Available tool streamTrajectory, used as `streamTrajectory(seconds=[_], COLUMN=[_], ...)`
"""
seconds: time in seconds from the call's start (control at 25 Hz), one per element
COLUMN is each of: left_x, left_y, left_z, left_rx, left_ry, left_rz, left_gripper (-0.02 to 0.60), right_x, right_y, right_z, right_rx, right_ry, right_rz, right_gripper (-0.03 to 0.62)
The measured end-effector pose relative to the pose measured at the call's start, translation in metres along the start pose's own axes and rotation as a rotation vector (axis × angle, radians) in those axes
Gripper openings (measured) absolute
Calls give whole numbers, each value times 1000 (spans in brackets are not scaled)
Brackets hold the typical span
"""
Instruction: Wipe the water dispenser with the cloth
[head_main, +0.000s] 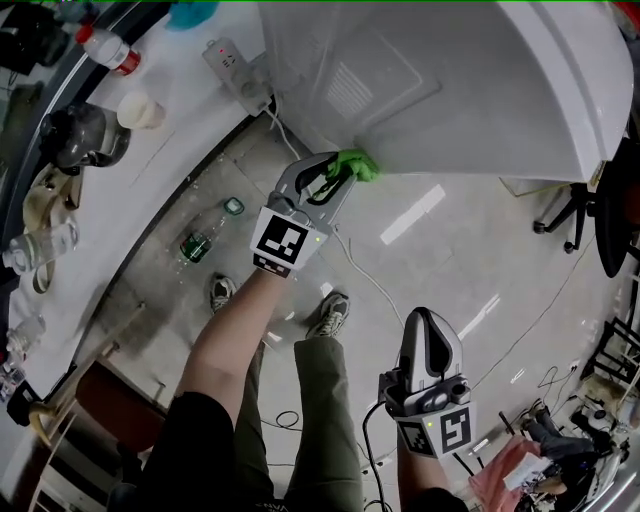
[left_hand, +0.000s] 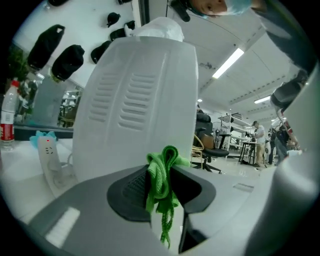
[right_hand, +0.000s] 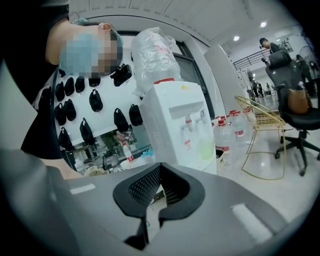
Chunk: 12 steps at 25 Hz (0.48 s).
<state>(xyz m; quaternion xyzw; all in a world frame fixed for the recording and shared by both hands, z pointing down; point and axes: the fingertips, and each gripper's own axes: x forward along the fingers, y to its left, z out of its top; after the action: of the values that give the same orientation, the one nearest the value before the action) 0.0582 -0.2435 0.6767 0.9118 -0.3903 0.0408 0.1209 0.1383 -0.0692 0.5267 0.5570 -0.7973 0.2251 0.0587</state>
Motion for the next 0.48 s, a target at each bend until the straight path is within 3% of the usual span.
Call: streamTrajectory(seconds=[0.16, 0.48], left_x=[-4, -6], left_y=[56, 158], left_z=[4, 7], left_rx=[3, 7], left_ry=[-5, 14], left_rz=[77, 158], left_gripper=[117, 117], right_x=[2, 19], right_y=[5, 23], right_z=[0, -16], right_rx=[-16, 53], right_ry=[-12, -46], right_rz=[-33, -113], right_gripper=[5, 5])
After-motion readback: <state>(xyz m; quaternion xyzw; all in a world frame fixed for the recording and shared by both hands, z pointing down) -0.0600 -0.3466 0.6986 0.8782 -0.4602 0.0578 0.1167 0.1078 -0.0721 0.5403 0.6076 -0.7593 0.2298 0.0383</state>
